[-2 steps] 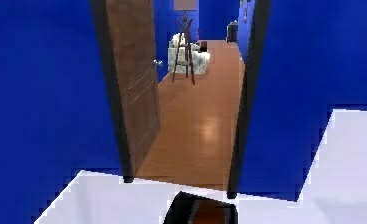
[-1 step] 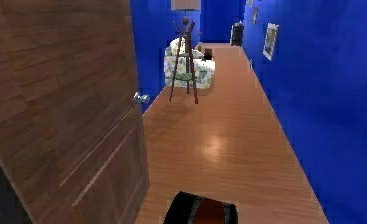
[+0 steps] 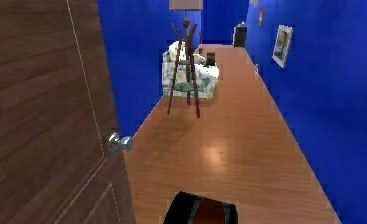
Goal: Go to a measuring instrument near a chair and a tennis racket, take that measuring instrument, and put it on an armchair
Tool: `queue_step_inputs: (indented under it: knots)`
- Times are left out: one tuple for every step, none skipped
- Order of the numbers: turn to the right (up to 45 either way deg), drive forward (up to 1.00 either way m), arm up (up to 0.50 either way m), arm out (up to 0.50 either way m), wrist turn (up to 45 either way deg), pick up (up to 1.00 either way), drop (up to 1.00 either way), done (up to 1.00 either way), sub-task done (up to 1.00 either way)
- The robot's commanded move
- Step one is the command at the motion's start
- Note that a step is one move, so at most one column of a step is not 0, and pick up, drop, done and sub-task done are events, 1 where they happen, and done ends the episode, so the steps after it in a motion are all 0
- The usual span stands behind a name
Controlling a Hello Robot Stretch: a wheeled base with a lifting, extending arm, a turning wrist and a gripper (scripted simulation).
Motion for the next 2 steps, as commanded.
queue_step_inputs:
  knots:
    - [45.0, 0.0, 0.0, 0.0, 0.0, 0.0, 0.0, 0.0, 0.0]
    - [36.0, 0.0, 0.0, 0.0, 0.0, 0.0, 0.0, 0.0, 0.0]
